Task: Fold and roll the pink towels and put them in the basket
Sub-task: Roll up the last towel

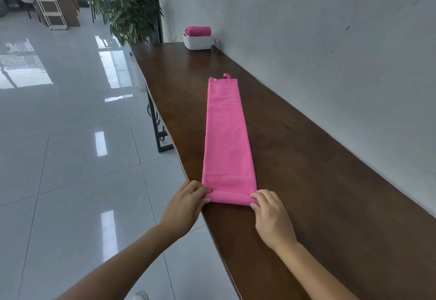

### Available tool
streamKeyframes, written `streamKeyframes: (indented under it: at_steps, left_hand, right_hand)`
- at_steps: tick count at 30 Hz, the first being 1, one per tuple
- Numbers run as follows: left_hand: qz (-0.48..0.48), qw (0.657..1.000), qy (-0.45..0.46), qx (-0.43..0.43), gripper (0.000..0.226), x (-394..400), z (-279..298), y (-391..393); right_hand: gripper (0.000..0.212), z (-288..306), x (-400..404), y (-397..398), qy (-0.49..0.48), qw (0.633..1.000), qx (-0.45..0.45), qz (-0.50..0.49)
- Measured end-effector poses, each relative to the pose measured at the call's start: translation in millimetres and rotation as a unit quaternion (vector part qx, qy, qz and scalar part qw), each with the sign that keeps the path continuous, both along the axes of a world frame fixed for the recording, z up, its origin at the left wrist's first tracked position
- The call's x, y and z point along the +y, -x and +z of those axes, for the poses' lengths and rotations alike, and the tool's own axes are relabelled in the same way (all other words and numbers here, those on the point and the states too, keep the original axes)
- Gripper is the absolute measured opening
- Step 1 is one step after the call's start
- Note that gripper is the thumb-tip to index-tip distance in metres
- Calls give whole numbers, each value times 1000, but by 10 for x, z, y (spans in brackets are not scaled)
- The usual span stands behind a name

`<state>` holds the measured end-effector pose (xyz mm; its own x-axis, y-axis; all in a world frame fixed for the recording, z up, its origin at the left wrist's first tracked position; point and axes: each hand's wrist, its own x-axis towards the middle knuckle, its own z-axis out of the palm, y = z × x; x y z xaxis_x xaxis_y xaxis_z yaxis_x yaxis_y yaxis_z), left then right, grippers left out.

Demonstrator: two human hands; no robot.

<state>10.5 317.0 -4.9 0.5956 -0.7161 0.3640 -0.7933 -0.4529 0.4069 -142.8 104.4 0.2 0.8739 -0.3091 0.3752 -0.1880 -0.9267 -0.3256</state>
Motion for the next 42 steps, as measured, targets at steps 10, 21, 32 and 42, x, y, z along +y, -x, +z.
streamKeyframes:
  at_steps: [10,21,32,42]
  left_hand:
    - [115,941,-30,317,26,-33,278,-47]
    - [24,991,14,-130,20,-97,-31,100]
    - [-10,996,9,-93,39,-45,-112,16]
    - [128,965,33,227,27,-169,158,-8]
  right_hand:
    - [7,190,-131,-69,-197,963,184,-27]
    - [13,154,39,-46,-49,995,-61,-69]
    - [48,-87,-12,39,98,995,19,-27]
    - [32,137,-57,-49,-131,989,50,-38]
